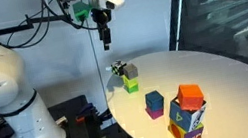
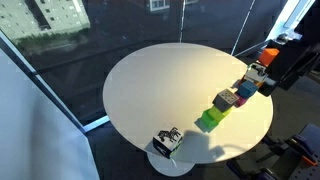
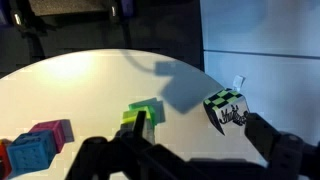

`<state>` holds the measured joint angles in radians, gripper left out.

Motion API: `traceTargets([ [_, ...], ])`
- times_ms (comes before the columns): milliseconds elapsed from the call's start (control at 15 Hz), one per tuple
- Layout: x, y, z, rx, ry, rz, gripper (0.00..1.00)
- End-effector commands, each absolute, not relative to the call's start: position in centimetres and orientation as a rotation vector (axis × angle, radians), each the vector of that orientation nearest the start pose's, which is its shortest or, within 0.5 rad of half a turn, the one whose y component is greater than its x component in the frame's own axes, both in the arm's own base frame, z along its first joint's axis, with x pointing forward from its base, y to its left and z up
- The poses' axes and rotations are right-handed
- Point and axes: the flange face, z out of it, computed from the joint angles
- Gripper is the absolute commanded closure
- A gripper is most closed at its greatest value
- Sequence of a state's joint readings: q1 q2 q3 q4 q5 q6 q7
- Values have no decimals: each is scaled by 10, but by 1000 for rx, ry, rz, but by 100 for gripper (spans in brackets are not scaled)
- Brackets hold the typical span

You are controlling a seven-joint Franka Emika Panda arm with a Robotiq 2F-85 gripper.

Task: Put the blue block on the table

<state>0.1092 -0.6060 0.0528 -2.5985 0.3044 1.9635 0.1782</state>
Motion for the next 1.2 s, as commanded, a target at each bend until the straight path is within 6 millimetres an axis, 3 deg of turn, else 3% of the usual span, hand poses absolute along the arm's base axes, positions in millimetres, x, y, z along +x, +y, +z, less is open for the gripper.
traceTargets([
  [0,351,77,451,-2891,213,100,0],
  [533,357,70,452,-2917,235,55,0],
  [1133,372,29,459,-2975,333,-116,0],
])
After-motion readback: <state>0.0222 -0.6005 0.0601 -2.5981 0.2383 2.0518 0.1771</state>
